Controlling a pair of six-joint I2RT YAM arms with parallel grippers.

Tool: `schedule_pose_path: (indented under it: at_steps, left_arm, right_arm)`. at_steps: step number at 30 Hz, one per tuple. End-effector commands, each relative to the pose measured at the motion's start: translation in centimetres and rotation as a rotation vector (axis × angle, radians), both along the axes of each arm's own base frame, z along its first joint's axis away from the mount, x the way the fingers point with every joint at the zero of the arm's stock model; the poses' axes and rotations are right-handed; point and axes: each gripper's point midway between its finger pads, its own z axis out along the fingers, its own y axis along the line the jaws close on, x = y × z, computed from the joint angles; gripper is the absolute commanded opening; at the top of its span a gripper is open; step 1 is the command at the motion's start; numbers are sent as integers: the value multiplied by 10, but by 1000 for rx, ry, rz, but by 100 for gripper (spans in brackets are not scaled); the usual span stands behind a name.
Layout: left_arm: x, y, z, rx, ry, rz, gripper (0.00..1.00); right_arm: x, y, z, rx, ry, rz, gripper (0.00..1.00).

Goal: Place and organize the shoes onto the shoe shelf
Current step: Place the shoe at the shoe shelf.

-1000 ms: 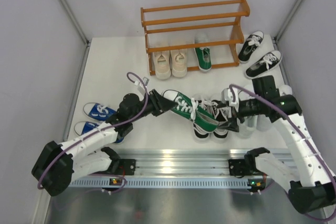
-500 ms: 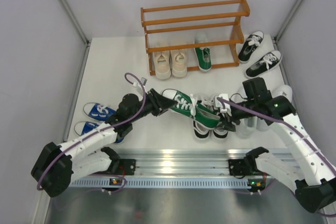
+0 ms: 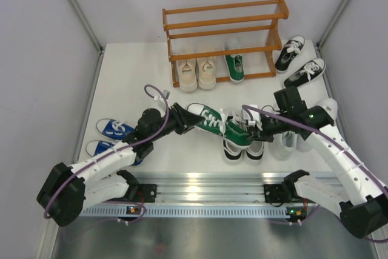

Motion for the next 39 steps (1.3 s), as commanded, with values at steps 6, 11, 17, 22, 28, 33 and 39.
schedule_pose_path:
  at_steps: [6, 11, 17, 22, 28, 33, 39]
  left_arm:
    - [5, 7, 40, -53, -175, 27, 79]
    - [11, 22, 33, 24, -190, 46, 86]
    - [12, 46, 33, 214, -271, 76, 87]
    - [5, 69, 41, 392, -375, 85, 87]
    - [-7, 91, 36, 515, -413, 89, 87]
    - [-18, 99, 43, 505, -448, 97, 88]
    - [-28, 105, 45, 489, -465, 106, 88]
  right_arm:
    - [36, -16, 45, 60, -122, -196, 0]
    - [53, -47, 64, 26, -234, -360, 0]
    - [71, -89, 78, -71, -313, -543, 0]
    - [86, -117, 84, -124, -336, -659, 0]
    - [125, -130, 81, -161, -344, -737, 0]
    - [167, -135, 74, -173, -342, -799, 0]
    - [215, -141, 71, -168, -374, -860, 0]
